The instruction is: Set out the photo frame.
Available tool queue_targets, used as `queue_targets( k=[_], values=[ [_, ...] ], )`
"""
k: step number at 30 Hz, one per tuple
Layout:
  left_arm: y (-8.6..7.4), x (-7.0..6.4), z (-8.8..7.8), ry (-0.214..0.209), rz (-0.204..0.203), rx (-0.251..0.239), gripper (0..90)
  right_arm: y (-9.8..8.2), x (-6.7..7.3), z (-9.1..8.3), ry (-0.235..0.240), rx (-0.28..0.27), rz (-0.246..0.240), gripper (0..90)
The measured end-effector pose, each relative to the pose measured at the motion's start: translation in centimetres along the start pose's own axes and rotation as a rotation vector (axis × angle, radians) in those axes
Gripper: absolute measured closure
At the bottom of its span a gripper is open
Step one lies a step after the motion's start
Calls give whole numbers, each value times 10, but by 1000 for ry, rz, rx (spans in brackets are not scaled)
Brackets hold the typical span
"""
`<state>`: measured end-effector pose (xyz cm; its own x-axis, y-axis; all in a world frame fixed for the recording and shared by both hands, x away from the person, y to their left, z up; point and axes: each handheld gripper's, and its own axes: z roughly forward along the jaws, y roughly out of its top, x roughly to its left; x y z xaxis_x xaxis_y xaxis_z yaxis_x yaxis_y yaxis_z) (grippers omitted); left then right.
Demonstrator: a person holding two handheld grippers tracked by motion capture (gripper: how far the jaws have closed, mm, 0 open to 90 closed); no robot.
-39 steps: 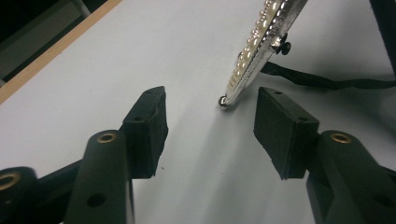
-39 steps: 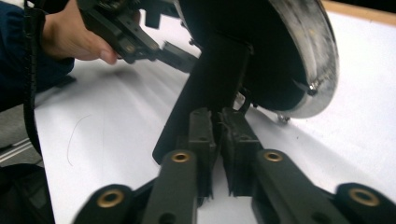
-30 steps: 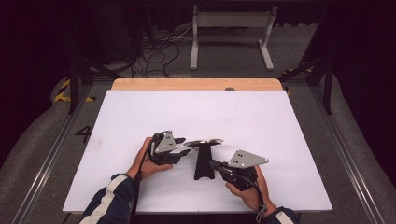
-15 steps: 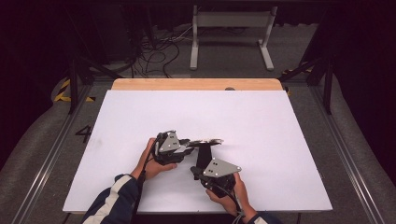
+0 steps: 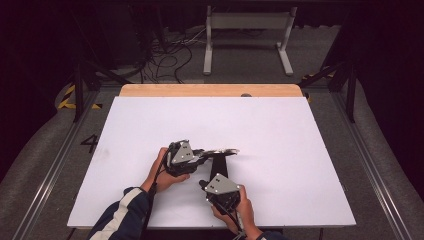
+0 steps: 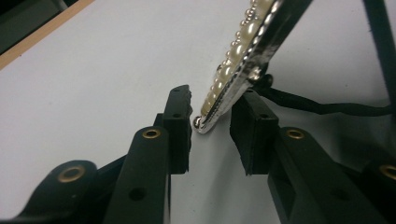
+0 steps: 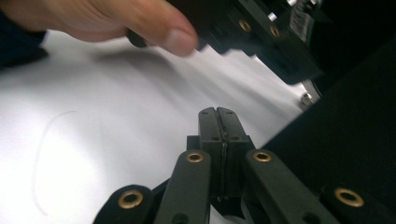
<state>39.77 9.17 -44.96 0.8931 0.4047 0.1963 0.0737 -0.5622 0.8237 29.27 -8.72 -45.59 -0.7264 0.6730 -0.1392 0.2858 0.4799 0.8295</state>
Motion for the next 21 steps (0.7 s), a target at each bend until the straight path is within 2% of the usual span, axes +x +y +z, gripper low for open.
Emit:
queue_targets(
  k=[6, 12, 21],
  values=[
    [1, -1, -2, 3, 20, -5, 739, -1, -1, 1, -17, 15, -6, 900],
    [3, -4, -4, 29, 57, 11, 768, -2, -4, -1, -22, 20, 7, 900],
    [2, -5, -7, 35, 67, 21, 778, -5, -5, -4, -16, 28, 30, 900]
  ],
)
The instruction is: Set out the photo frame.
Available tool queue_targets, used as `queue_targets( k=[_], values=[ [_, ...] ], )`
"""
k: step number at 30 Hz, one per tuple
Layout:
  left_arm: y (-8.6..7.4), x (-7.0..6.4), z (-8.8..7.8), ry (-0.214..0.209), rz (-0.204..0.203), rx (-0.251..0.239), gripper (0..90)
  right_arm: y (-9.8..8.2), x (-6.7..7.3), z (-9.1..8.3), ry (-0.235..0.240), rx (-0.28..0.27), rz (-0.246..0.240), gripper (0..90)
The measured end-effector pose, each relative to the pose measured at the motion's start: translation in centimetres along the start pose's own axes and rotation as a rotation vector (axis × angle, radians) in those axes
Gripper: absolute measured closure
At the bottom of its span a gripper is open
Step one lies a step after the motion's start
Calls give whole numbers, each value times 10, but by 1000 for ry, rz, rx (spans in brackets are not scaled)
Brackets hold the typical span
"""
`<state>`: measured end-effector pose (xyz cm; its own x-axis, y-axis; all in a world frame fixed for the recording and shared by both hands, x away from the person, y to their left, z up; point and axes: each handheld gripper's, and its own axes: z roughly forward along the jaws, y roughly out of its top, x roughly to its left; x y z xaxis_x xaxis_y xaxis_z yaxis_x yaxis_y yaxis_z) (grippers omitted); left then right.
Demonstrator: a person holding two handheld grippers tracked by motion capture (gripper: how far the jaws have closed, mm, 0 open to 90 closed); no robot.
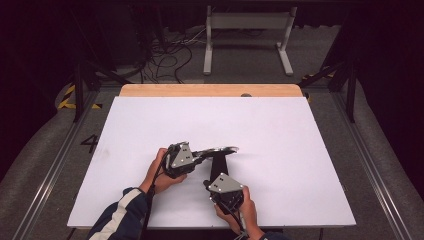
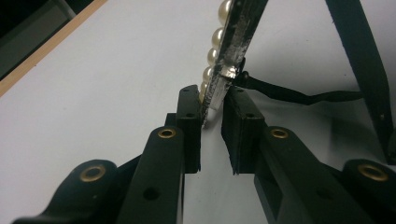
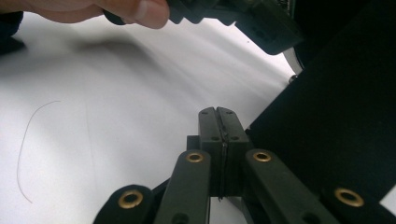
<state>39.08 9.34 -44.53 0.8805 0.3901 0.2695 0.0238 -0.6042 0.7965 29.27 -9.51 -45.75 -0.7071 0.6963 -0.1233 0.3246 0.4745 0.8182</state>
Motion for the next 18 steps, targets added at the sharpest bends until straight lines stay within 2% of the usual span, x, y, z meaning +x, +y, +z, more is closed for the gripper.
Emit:
queue_targets(
  k=[5, 8, 11, 14, 18],
  values=[
    [1, -2, 0, 11, -4, 8, 780, 0, -1, -2, -9, 7, -1, 900],
    [1, -2, 0, 11, -3, 5, 780, 0, -2, -2, 5, -7, 9, 900],
    [1, -2, 0, 10, -8, 4, 780, 2, 0, 0, 2, -9, -2, 900],
    [1, -1, 0, 8, -7, 3, 780, 3, 5, 5, -20, -19, -27, 900],
    [1, -1, 0, 6, -5, 3, 780, 2, 9, 11, -45, -7, -33, 900]
  ],
)
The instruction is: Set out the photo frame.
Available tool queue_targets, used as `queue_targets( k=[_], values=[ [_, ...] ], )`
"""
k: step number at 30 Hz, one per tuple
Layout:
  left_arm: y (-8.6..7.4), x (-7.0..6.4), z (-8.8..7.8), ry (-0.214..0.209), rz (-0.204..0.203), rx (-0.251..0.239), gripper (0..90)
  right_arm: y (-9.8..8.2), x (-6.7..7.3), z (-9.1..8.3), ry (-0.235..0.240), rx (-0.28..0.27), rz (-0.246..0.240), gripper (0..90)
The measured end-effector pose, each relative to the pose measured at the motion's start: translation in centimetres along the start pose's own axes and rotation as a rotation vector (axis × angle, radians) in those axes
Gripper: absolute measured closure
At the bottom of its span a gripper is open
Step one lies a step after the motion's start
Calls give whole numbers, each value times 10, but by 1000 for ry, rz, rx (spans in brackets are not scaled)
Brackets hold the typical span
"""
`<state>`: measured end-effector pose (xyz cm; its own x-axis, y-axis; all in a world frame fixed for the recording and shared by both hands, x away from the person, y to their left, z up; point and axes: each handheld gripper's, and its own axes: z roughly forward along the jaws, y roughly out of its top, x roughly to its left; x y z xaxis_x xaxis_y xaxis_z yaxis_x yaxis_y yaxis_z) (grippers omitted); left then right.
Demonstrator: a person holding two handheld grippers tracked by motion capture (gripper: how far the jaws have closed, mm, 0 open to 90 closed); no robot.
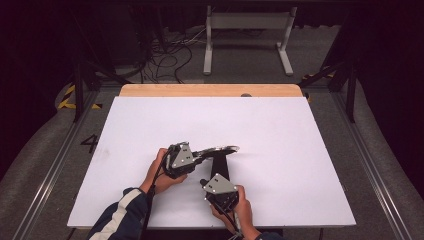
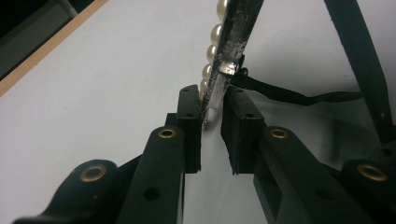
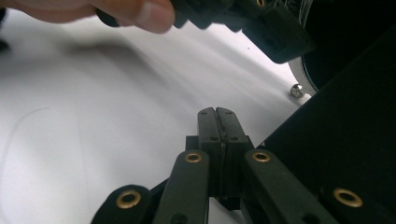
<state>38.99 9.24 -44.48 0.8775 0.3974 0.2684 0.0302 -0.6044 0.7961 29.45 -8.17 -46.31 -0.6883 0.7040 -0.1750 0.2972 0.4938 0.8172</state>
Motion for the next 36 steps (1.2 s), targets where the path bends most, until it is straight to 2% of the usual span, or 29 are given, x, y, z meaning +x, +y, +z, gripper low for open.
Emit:
queue_targets(
  k=[13, 22, 28, 36],
  values=[
    [1, -2, -2, -7, 10, 6, 796, -2, 0, -3, -58, 41, 3, 900],
    [1, -3, -3, -16, 20, 11, 803, -5, -8, -7, -34, 54, 23, 900],
    [3, -6, -3, -6, 35, 19, 804, -7, -15, -10, -24, 61, 37, 900],
    [3, -6, -4, -12, 38, 19, 804, -9, -24, -12, 19, 64, 45, 900]
  ],
)
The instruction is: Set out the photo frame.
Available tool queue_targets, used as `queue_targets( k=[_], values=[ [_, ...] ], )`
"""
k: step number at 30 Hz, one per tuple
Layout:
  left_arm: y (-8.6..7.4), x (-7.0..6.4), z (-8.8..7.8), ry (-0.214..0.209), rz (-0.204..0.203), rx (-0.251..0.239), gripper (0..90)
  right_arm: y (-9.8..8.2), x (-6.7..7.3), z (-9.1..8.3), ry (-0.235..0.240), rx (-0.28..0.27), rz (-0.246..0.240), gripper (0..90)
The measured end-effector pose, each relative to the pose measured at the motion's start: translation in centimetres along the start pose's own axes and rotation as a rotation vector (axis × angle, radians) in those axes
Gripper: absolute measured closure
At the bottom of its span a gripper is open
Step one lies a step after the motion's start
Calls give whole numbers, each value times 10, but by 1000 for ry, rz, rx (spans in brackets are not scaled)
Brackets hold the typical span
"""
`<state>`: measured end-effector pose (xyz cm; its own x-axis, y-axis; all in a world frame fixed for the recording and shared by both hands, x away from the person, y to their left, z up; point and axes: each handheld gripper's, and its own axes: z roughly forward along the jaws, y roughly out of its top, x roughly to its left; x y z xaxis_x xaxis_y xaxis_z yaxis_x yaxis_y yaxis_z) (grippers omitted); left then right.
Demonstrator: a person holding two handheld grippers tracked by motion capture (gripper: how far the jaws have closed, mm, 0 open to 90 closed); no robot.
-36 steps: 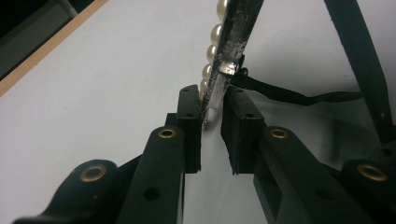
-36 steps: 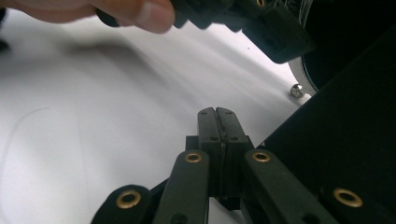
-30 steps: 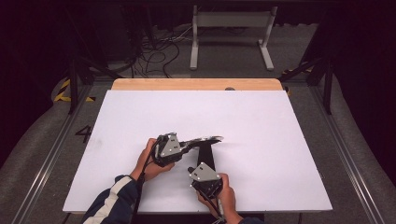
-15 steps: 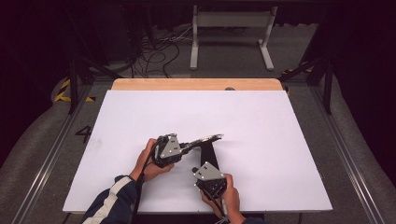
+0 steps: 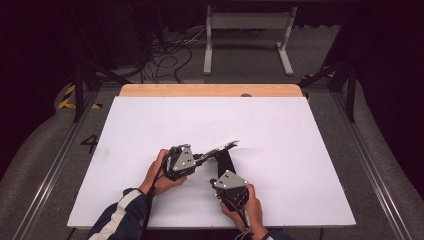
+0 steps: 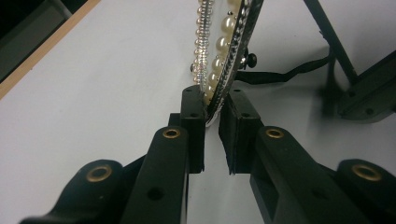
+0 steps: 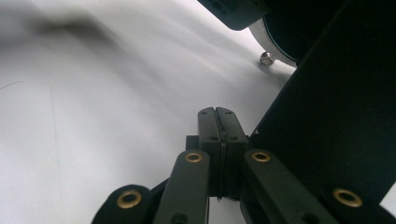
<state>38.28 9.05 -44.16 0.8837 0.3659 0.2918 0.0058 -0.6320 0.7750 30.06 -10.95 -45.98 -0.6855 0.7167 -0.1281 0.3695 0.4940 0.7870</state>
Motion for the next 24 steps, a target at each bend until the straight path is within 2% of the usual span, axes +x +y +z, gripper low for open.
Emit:
queue_targets(
  k=[3, 7, 13, 15, 17, 20, 24],
  values=[
    [0, -1, 0, -3, -1, -2, 803, -1, -4, -1, 21, -4, -2, 900],
    [0, -1, 0, -5, -15, -10, 799, -2, -8, -1, 19, -1, 8, 900],
    [0, 2, -3, -28, -55, -75, 758, -2, -9, -1, 23, -2, 15, 900],
    [0, 2, -2, -34, -57, -82, 713, -1, -10, -1, 46, -12, 26, 900],
    [0, 1, -1, -22, -60, -81, 678, -1, -9, 0, 62, -17, 32, 900],
    [1, 1, 2, -15, -75, -89, 664, 0, -4, 2, 73, -20, 14, 900],
    [0, 2, 3, -10, -72, -85, 700, 0, -4, 4, 72, -15, 16, 900]
  ],
)
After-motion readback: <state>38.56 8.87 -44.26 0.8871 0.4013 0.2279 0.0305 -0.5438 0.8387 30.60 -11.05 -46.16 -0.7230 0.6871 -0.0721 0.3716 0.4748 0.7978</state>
